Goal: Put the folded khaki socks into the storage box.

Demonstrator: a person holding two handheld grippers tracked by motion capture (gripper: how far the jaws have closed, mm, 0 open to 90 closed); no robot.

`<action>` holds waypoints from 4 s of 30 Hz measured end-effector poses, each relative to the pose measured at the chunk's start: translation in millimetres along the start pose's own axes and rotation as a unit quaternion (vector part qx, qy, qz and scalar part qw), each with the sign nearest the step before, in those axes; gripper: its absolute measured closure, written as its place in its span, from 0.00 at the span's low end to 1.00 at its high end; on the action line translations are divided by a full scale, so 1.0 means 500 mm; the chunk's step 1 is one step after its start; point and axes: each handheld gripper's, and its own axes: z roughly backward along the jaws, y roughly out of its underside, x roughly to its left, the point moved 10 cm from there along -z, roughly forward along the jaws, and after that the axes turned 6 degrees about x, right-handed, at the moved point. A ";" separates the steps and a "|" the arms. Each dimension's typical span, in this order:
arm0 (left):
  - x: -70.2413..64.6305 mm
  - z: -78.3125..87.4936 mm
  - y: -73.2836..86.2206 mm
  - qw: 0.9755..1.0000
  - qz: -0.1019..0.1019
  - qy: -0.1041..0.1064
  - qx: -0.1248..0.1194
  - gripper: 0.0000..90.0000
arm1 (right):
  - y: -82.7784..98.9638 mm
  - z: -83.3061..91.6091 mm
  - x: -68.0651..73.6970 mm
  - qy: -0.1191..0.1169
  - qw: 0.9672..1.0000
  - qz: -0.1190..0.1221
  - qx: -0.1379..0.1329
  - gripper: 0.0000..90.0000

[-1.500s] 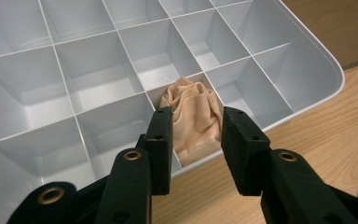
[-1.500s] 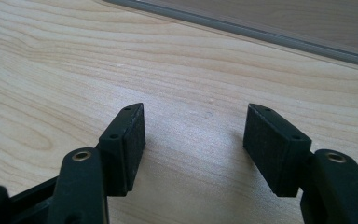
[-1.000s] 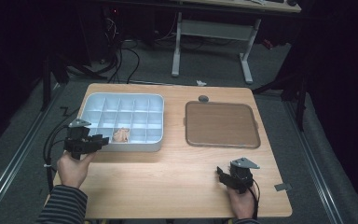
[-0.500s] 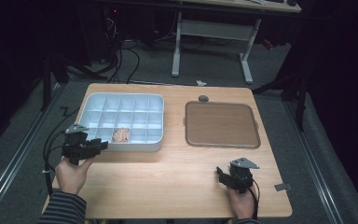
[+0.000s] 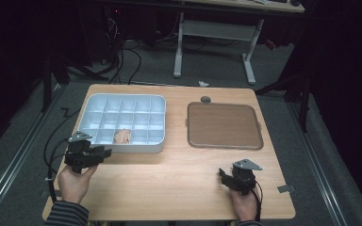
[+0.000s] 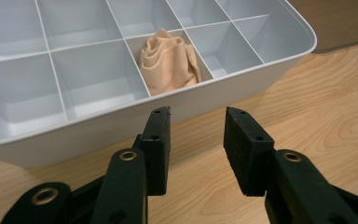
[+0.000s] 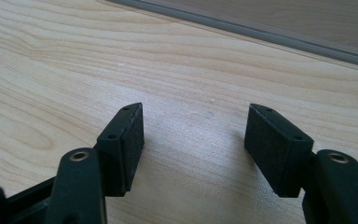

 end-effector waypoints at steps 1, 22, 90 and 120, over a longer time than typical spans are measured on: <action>-0.003 -0.001 0.001 1.000 0.001 0.002 -0.001 0.69 | 0.000 0.000 0.000 0.000 1.000 0.000 0.000 0.42; -0.044 -0.026 0.038 1.000 -0.001 0.026 0.008 0.66 | 0.000 0.000 0.000 0.000 1.000 0.000 0.000 0.42; -0.113 -0.163 0.092 0.998 -0.040 0.022 0.041 0.54 | 0.000 0.000 0.001 -0.001 1.000 0.000 0.000 0.41; -0.083 -0.198 0.080 0.996 -0.076 -0.047 0.011 0.45 | 0.000 0.000 0.000 -0.001 1.000 0.001 0.001 0.41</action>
